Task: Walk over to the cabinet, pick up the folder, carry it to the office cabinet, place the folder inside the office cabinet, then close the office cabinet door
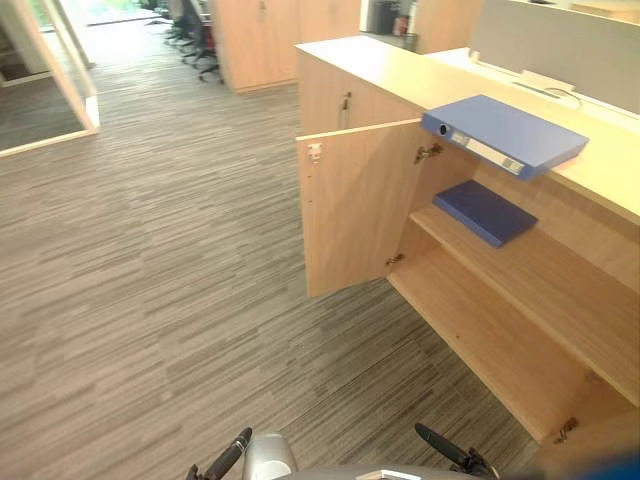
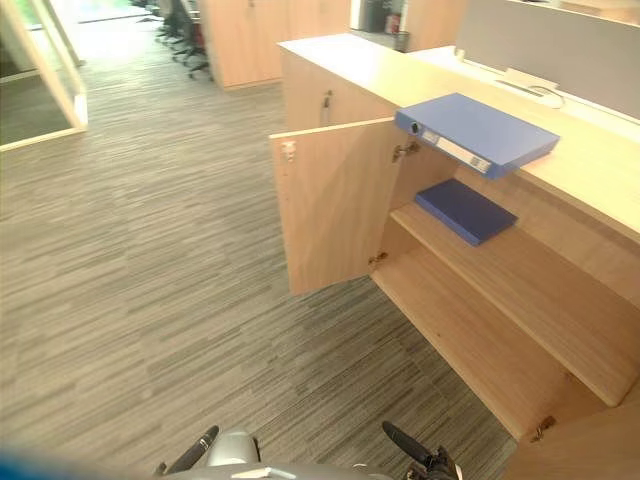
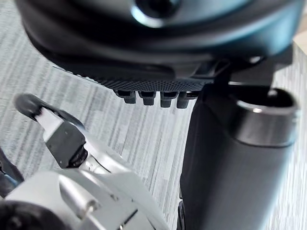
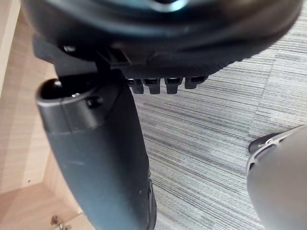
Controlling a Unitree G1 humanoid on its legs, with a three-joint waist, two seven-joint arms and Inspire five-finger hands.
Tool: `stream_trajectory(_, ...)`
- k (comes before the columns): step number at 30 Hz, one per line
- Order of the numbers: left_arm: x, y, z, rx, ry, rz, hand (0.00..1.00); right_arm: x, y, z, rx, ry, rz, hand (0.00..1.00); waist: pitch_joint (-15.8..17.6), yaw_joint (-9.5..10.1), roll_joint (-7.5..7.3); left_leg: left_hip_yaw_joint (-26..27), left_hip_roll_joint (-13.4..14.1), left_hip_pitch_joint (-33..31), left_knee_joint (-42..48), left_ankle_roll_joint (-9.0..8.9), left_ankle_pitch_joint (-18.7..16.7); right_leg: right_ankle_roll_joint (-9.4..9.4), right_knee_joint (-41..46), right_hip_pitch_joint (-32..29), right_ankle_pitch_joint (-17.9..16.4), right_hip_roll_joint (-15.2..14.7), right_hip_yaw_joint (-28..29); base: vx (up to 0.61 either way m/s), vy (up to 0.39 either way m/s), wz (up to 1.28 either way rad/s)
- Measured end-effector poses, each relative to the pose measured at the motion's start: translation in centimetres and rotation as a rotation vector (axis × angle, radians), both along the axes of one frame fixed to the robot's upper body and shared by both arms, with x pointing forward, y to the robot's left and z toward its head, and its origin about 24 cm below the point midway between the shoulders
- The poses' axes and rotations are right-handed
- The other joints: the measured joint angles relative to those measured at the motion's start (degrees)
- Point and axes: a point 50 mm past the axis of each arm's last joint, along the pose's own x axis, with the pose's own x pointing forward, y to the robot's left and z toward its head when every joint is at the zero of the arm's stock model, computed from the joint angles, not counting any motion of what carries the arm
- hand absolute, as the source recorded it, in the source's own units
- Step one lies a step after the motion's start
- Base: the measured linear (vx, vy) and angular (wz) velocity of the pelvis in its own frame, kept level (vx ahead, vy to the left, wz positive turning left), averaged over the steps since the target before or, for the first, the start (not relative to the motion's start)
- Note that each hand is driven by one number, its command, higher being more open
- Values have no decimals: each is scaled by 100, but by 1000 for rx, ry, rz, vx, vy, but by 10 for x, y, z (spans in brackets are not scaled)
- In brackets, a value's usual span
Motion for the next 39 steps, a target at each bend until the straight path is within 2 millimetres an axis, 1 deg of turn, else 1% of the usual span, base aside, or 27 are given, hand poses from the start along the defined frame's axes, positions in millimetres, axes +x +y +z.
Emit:
stream_trajectory(1, 0, -1, 0, -4, 2, 2, 100, 3, 3, 0, 4, -4, 17, 100, 18, 3, -32, -369, -309, -13, -921, -102, -38, 126, -43, 116, -47, -100, 274, 430, 212, -132)
stream_trajectory(2, 0, -1, 0, -2, 1, 5, 100, 3, 5, 0, 9, -4, 15, 100, 15, 2, -43, -603, -476, 33, -1422, -149, -8, 222, -40, 145, -90, -154, 378, 428, 265, -123)
stream_trajectory(3, 0, -4, -1, -6, 3, 9, 100, 2, 5, -1, 12, 1, 12, 100, -37, 4, 15, -1078, -672, 90, -2150, -47, 205, 424, -17, 208, -205, -219, 521, 541, 396, -126)
stream_trajectory(4, -4, -9, -2, -18, 15, 21, 100, -2, 1, -1, 1, 6, 19, 100, -126, 45, 151, -1080, -590, 172, -2308, -81, 708, 666, 154, 233, -371, -245, 640, 454, 342, -133)
stream_trajectory(5, -6, -7, -2, -17, 18, 37, 100, -2, 3, -1, 9, 6, 22, 100, -156, 105, 113, -869, -582, 242, -2193, -128, 588, 783, 340, 219, -463, -363, 702, 528, 412, -139)
stream_trajectory(6, -10, -3, -2, -9, 30, 56, 100, -5, 8, -2, 15, 11, 40, 100, -310, 149, -42, -518, -633, 409, -2261, -47, 396, 950, 827, -42, -518, -630, 631, 320, 251, -139)
stream_trajectory(8, -10, 7, -1, 13, 27, 61, 100, -6, 17, -3, 44, 9, 50, 100, -454, 204, -309, 80, -748, 814, -2550, 97, 283, 1042, 2061, -674, -421, -1148, 282, 359, 289, -124)
stream_trajectory(9, -10, 8, -1, 14, 29, 56, 100, -7, 18, -3, 49, 10, 43, 100, -449, 194, -342, 195, -786, 977, -2649, 121, 271, 1024, 2368, -787, -334, -1305, 110, 349, 272, -89)
stream_trajectory(10, -12, 9, -2, 9, 47, 36, 100, -9, 16, -4, 52, 15, 20, 100, -442, 147, -336, 409, -828, 1380, -2867, 179, 239, 901, 2942, -910, -218, -1709, -518, 257, 192, -66)
stream_trajectory(12, -12, 8, -3, 2, 55, 13, 100, -9, 13, -4, 49, 19, 11, 100, -430, 106, -275, 604, -809, 1788, -3198, 236, 238, 768, 3238, -1003, -282, -2038, -1188, 201, 143, -58)
stream_trajectory(13, -12, 7, -3, -1, 56, 4, 100, -9, 12, -4, 46, 21, 17, 100, -427, 99, -256, 654, -787, 1896, -3301, 243, 242, 752, 3215, -1028, -297, -2076, -1327, 145, 49, -49)
stream_trajectory(15, -12, 5, -4, -5, 71, -47, 100, -5, 7, -3, 34, 11, 26, 100, -395, 49, -139, 863, -617, 2179, -3544, 241, 242, 761, 2725, -1208, -338, -1980, -1563, 126, -78, -53)
stream_trajectory(18, -6, 2, -4, 3, 79, -125, 100, 4, 1, -1, 20, -13, 35, 100, -301, -62, 1, 1131, -388, 2502, -3931, 74, 305, 932, 1935, -1581, -187, -1849, -1697, 143, -209, -53)
stream_trajectory(19, -4, 2, -4, 15, 83, -166, 100, 5, -1, 0, 15, -16, 37, 100, -244, -80, 2, 1234, -307, 2626, -4089, -91, 310, 882, 1394, -1700, 289, -1753, -1659, 191, -321, -44)
stream_trajectory(20, -3, 4, -3, 23, 86, -187, 100, 3, -1, -1, 19, -15, 31, 100, -229, -95, -26, 1217, -284, 2692, -4131, -145, 298, 764, 1352, -1674, 548, -1695, -1634, 179, -309, -32)
stream_trajectory(24, 3, -9, -5, 6, 77, -230, 100, 4, -11, 1, -8, -15, 29, 100, -238, -134, 201, 943, 201, 2851, -4402, -296, 342, 502, 1410, -1658, 30, -1052, -1803, 251, -362, -9)
stream_trajectory(25, 3, -8, -4, 7, 74, -214, 100, 3, -9, 1, -5, -13, 27, 100, -232, -135, 193, 806, 370, 2804, -4177, -319, 354, 398, 1374, -1547, -73, -898, -1889, 259, -383, 10)
stream_trajectory(26, 4, -7, -4, 9, 72, -210, 100, 3, -9, 1, -3, -12, 27, 100, -228, -135, 185, 774, 418, 2770, -4072, -324, 351, 375, 1347, -1498, -98, -862, -1909, 273, -375, 14)
stream_trajectory(28, 6, -3, -2, 18, 43, -134, 100, 2, -2, -1, 13, -5, 30, 100, -201, -119, 103, 346, 797, 2054, -2123, -310, 348, 290, 922, -1008, -138, -545, -1985, 248, -287, 4)
stream_trajectory(29, 6, -4, -1, 15, 34, -116, 100, 2, -2, -1, 13, -4, 32, 100, -203, -102, 119, 205, 872, 1815, -1498, -252, 378, 264, 814, -882, -131, -454, -1973, 272, -186, -21)
stream_trajectory(30, 5, -3, -1, 13, 28, -82, 100, 1, -2, -1, 12, -1, 26, 100, -209, -66, 167, 72, 985, 1410, -414, -231, 356, 240, 609, -651, -123, -299, -1916, 265, -100, -29)
stream_trajectory(31, 5, -3, -1, 10, 26, -79, 100, 1, -1, -1, 12, 2, 32, 100, -206, -47, 156, 83, 984, 1081, 274, -192, 318, 231, 425, -428, -128, -230, -1858, 317, -110, -27)
stream_trajectory(33, 7, 0, 0, 23, 25, -81, 100, 2, 3, -1, 16, 5, 43, 100, -187, -39, 63, 234, 917, 675, 551, -229, 194, 247, 199, -180, -115, -223, -1725, 278, -25, -32)
stream_trajectory(35, 9, 1, 1, 34, 20, -86, 100, 3, 5, -2, 25, 16, 41, 100, -156, 34, 23, 335, 800, 481, 21, -322, 21, 293, 31, -18, -61, -264, -1502, 276, 61, -65)
stream_trajectory(37, 14, 3, 3, 53, 11, -106, 100, 5, 7, -3, 29, 21, 32, 100, -110, 108, -59, 304, 493, 506, -1104, -377, -14, 331, 5, 98, -41, -450, -1248, 235, 156, -74)
stream_trajectory(38, 16, 4, 4, 64, 13, -123, 100, 5, 8, -3, 28, 24, 28, 100, -96, 108, -85, 140, 264, 498, -1891, -358, 59, 409, -61, 177, -7, -573, -1137, 325, 295, -64)
stream_trajectory(39, 17, 3, 4, 68, 15, -135, 100, 3, 7, -3, 24, 28, 26, 100, -106, 102, -62, -134, 66, 513, -2657, -286, 452, 581, -157, 247, 21, -662, -1038, 329, 328, -59)
